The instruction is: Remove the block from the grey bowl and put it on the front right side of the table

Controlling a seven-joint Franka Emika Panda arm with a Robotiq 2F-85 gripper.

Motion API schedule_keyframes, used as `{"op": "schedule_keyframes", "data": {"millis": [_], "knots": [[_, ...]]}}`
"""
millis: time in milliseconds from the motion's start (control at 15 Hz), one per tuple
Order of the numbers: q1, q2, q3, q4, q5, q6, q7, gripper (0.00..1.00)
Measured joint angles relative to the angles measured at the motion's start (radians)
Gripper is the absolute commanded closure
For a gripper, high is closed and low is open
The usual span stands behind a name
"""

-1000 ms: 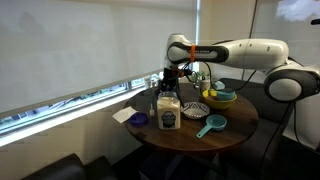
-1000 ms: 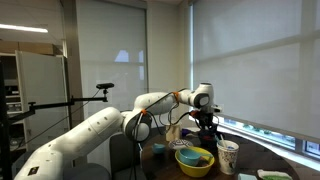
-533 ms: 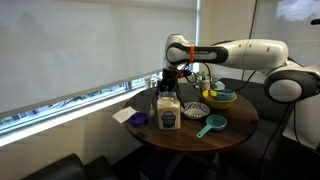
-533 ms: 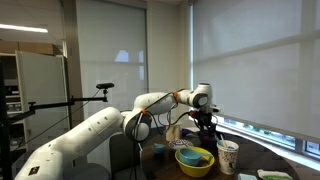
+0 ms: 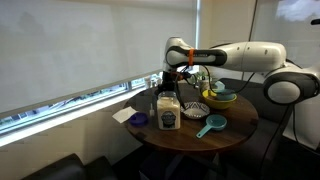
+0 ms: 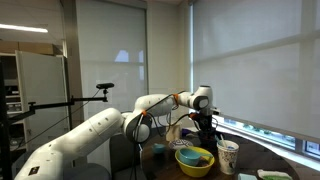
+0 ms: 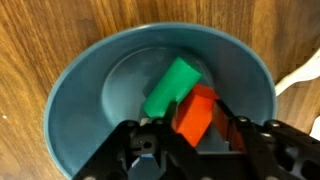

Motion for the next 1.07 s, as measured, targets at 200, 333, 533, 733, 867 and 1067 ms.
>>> {"op": "schedule_keyframes", "data": {"millis": [200, 333, 533, 733, 867, 1067], "knots": [[0.000, 0.003, -0.005, 0.000, -0.001, -0.001, 0.010, 0.53], [0.000, 0.003, -0.008, 0.000, -0.001, -0.003, 0.017, 0.40], [0.000, 0.003, -0.012, 0.000, -0.001, -0.003, 0.023, 0.25], [-0.002, 0.003, -0.015, 0.000, -0.001, -0.003, 0.026, 0.37], [-0.003, 0.005, -0.018, 0.000, -0.001, -0.003, 0.026, 0.44], [-0.001, 0.006, -0.018, 0.000, -0.001, -0.003, 0.026, 0.55]]}}
